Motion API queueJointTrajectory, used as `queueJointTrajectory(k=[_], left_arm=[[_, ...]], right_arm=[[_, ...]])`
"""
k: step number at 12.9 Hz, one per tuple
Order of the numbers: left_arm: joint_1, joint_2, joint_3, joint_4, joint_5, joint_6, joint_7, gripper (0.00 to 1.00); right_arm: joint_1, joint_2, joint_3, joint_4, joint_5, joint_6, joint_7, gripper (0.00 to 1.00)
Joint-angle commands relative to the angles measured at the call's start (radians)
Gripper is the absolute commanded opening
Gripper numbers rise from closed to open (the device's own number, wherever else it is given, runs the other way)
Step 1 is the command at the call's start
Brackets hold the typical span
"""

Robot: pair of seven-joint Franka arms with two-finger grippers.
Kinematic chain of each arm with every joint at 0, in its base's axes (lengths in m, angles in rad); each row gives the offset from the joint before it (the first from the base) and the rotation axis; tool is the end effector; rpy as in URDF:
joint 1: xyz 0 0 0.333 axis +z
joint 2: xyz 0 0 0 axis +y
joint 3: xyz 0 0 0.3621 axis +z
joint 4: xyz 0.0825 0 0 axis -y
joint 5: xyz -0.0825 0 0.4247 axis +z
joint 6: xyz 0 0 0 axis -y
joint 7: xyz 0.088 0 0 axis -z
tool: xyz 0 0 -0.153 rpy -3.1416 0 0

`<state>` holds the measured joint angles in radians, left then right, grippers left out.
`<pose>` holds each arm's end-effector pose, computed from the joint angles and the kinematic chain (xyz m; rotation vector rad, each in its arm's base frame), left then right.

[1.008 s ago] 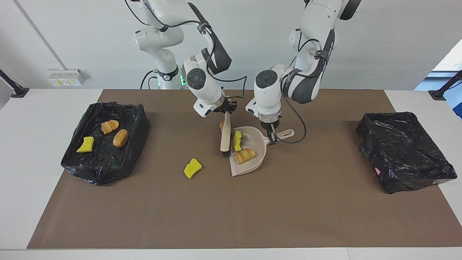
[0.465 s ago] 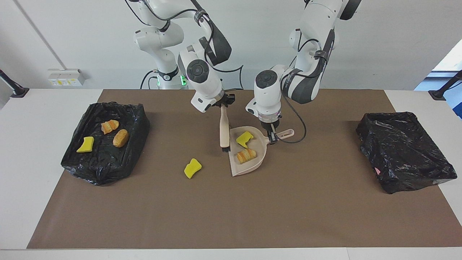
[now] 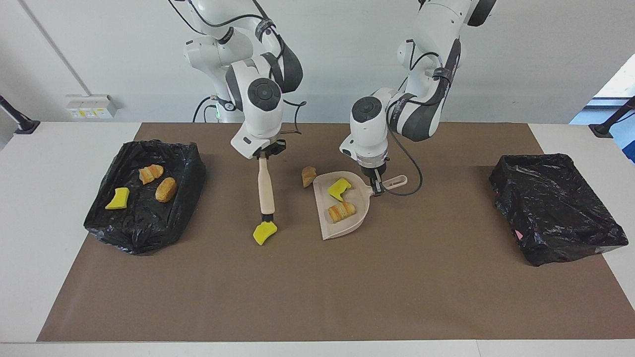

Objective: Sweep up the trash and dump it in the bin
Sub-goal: 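Sweep the sponge and bread pieces into the dustpan with the right gripper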

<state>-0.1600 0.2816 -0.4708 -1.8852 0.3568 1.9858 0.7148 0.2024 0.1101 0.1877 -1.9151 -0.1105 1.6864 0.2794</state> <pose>0.5449 -0.3384 0.3409 -2.1524 2.0201 0.2193 0.5357 0.2012 0.3995 2.9119 0.2107 -0.4265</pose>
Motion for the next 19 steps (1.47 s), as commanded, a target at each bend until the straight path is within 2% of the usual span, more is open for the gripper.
queueJointTrajectory(k=[1,3,4,9,11,15,19], left_arm=[[0.034,-0.058,0.000,-0.046,0.004,-0.059,-0.003,0.00],[0.034,-0.067,0.000,-0.061,0.005,-0.062,-0.023,0.00],[0.033,-0.094,0.000,-0.098,0.007,-0.059,-0.043,0.00],[0.030,-0.169,0.000,-0.213,0.011,-0.033,-0.072,0.00],[0.031,-0.182,-0.002,-0.232,0.011,-0.028,-0.078,0.00],[0.022,-0.245,-0.002,-0.328,0.013,0.024,-0.081,0.00],[0.020,-0.266,-0.002,-0.356,0.014,0.025,-0.083,0.00]], right_arm=[[-0.078,0.017,0.013,0.011,-0.109,0.034,-0.110,0.00],[-0.112,0.060,0.015,0.034,-0.205,0.067,-0.181,0.00],[-0.109,0.094,0.016,0.053,-0.254,0.075,-0.184,0.00],[-0.066,0.158,0.022,0.007,-0.241,0.140,-0.261,0.00],[-0.035,0.148,0.026,-0.010,-0.193,0.141,-0.298,0.00],[-0.003,0.080,0.027,-0.119,0.041,0.151,-0.309,0.00],[0.049,0.031,0.027,-0.191,0.162,0.147,-0.110,0.00]])
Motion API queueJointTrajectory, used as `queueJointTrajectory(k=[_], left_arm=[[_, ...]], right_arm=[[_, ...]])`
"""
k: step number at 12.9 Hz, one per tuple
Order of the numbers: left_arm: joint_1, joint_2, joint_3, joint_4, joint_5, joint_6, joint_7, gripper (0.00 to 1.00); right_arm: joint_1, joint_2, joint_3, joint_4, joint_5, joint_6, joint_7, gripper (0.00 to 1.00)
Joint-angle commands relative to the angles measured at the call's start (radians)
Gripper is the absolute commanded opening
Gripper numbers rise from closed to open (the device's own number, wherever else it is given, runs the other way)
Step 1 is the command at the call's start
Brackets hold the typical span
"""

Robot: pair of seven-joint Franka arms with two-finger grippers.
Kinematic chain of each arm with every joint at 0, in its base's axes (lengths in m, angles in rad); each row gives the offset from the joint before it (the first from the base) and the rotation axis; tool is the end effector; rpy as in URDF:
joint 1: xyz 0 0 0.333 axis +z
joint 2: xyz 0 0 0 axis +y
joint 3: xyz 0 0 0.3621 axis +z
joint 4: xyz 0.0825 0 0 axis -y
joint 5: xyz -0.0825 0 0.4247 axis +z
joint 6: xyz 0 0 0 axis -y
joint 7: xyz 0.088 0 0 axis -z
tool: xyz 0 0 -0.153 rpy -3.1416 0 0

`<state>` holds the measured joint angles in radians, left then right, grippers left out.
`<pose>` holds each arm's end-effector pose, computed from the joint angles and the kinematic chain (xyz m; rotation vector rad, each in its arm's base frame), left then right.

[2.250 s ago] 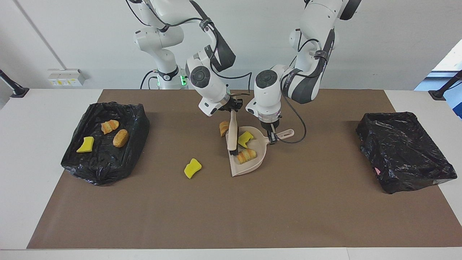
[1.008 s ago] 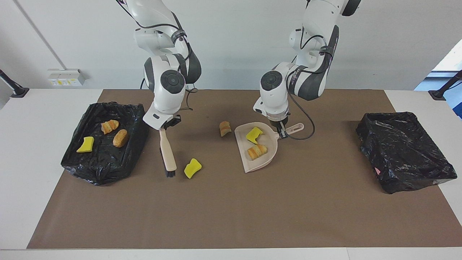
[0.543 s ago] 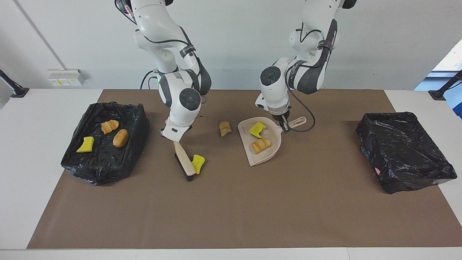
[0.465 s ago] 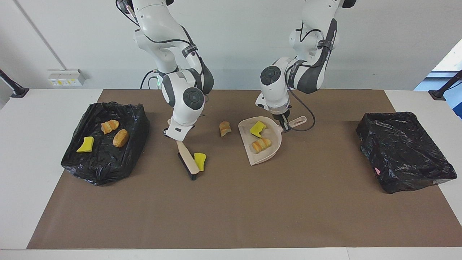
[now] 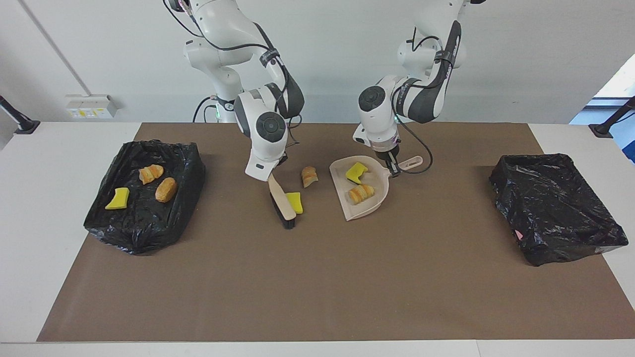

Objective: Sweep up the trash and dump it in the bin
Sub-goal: 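Sweep the sponge and bread pieces into the dustpan with the right gripper, then sweep the last bread pieces into the dustpan with the right gripper's brush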

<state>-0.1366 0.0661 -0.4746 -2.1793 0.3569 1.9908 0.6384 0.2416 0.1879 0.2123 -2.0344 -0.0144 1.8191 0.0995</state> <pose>0.4634 -0.2801 0.3257 -2.1417 1.8774 0.3531 0.5023 0.2418 0.3084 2.9505 0.5447 -0.5943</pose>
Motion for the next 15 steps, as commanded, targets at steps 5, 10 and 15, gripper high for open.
queueJointTrajectory(k=[5,10,15], left_arm=[[-0.012,-0.089,-0.002,-0.114,0.016,0.022,-0.023,0.00],[-0.021,-0.098,-0.005,-0.131,0.025,0.036,-0.031,0.00],[-0.023,-0.101,-0.007,-0.140,0.027,0.060,-0.031,0.00]], right_arm=[[0.047,-0.113,0.004,-0.171,0.093,0.016,0.187,0.00],[0.083,-0.128,0.004,-0.201,0.192,0.060,0.209,0.00],[0.174,-0.128,0.004,-0.201,0.324,0.169,0.215,0.00]])
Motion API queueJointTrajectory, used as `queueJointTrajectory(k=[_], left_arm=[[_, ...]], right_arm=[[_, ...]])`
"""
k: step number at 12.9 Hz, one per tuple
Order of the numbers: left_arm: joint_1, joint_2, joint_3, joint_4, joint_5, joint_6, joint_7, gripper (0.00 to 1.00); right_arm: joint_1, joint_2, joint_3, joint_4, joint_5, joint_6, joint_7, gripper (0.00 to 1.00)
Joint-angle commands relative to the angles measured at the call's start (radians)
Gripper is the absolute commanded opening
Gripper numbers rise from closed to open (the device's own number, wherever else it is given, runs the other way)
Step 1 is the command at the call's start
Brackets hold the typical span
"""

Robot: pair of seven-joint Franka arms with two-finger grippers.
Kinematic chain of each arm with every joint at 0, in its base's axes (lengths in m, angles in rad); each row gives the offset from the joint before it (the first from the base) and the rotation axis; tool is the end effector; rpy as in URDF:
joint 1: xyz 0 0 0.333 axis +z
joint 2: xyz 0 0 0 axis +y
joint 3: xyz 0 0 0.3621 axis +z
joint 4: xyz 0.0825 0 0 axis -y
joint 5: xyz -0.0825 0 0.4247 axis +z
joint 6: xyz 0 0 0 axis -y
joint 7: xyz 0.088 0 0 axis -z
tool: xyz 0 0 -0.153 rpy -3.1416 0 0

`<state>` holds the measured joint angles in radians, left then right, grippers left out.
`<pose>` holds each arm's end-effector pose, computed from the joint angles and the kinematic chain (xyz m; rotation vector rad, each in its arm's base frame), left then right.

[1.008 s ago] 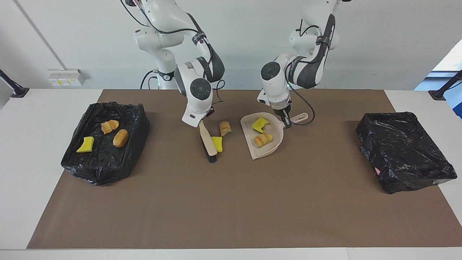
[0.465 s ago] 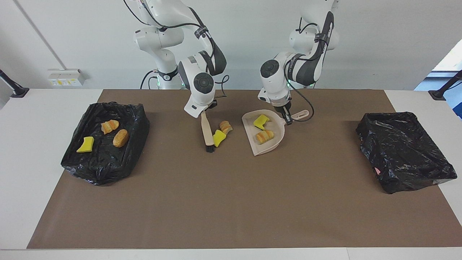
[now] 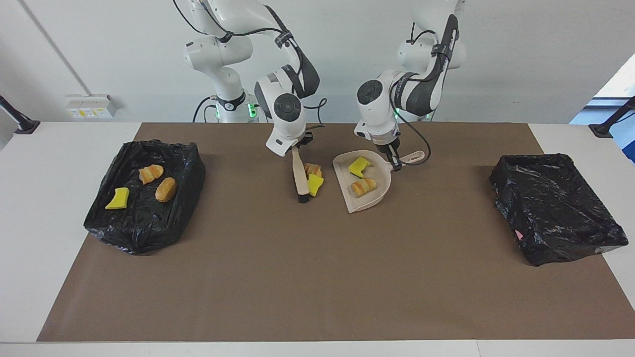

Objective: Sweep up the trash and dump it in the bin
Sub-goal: 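Sweep the last bread pieces into the dustpan with the right gripper's brush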

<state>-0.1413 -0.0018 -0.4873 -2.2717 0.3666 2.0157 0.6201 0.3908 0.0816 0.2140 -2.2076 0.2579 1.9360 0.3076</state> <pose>0.4345 -0.2714 0.3199 -2.1027 1.8634 0.3558 0.4098 0.3181 0.3000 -3.0037 -0.2469 0.6424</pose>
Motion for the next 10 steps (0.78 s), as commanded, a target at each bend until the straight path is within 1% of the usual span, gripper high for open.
queueJointTrajectory(k=[1,2,5,7,8,10], left_arm=[[-0.018,-0.033,0.006,-0.048,0.017,0.035,-0.011,0.00],[-0.018,-0.033,0.006,-0.048,0.017,0.038,-0.011,0.00],[-0.018,-0.035,0.006,-0.049,0.017,0.028,-0.010,0.00],[-0.017,-0.035,0.006,-0.049,0.017,0.028,-0.010,0.00],[-0.017,-0.033,0.006,-0.048,0.017,0.028,-0.008,0.00],[-0.014,-0.033,0.006,-0.048,0.017,0.031,-0.008,0.00]], right_arm=[[0.058,-0.020,0.002,-0.026,0.067,0.079,0.016,0.00],[0.080,-0.019,0.002,-0.026,0.133,0.127,0.027,0.00],[0.111,-0.008,0.002,-0.017,0.265,0.222,0.037,0.00],[0.146,0.001,0.002,-0.011,0.377,0.315,0.038,0.00],[0.148,0.012,0.002,0.008,0.409,0.328,0.038,0.00],[0.148,0.021,0.002,0.034,0.412,0.325,0.048,0.00]])
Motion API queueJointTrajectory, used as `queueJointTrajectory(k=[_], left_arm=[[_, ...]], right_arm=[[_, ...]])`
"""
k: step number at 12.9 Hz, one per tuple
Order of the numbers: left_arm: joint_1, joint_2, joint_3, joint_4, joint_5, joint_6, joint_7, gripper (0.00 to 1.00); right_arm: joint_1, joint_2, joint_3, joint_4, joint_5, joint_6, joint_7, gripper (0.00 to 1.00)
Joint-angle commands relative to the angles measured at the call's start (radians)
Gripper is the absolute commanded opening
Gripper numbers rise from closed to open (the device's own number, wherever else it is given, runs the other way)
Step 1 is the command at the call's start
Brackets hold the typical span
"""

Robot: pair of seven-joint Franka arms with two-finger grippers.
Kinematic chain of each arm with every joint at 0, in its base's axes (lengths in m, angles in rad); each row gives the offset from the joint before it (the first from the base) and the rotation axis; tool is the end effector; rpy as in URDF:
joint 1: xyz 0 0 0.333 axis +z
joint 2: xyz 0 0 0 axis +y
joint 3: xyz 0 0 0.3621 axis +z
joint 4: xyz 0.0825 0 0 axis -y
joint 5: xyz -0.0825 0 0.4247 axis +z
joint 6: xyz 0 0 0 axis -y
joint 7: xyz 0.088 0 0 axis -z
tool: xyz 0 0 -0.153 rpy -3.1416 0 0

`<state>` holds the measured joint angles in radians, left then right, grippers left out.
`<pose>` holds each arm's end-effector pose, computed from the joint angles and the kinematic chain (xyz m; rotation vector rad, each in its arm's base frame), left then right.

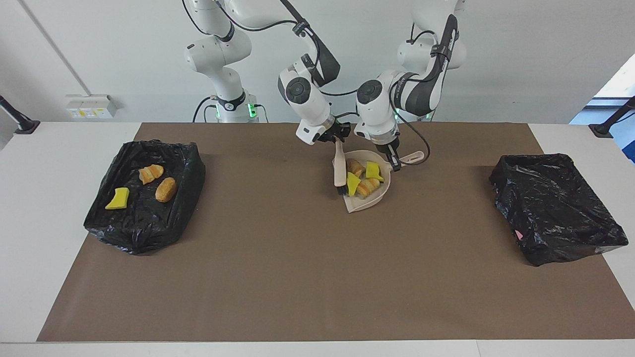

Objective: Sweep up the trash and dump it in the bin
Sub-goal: 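Sweep the last bread pieces into the dustpan with the right gripper's brush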

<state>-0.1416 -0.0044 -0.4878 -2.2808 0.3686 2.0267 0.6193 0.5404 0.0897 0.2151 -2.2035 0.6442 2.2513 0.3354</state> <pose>0.4328 -0.2711 0.3177 -2.0989 1.8670 0.3495 0.3946 0.4237 0.3223 -2.6995 0.0070 0.4128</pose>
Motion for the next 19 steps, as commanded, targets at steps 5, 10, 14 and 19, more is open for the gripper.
queueJointTrajectory(k=[5,10,14,19], left_arm=[[-0.006,-0.014,0.006,-0.026,0.007,0.026,0.008,0.00],[-0.004,-0.011,0.006,-0.026,0.004,0.044,0.008,0.00],[0.000,0.007,0.014,-0.011,0.003,0.084,0.054,0.00],[0.040,0.003,0.029,0.010,-0.043,0.133,0.146,0.00]], right_arm=[[-0.054,-0.031,-0.014,0.093,-0.059,-0.221,0.025,0.00],[-0.122,-0.053,-0.016,0.204,-0.223,-0.479,0.025,0.00],[-0.149,-0.065,-0.013,0.208,-0.327,-0.538,0.134,0.00],[-0.120,-0.143,-0.003,0.053,-0.314,-0.500,0.260,0.00]])
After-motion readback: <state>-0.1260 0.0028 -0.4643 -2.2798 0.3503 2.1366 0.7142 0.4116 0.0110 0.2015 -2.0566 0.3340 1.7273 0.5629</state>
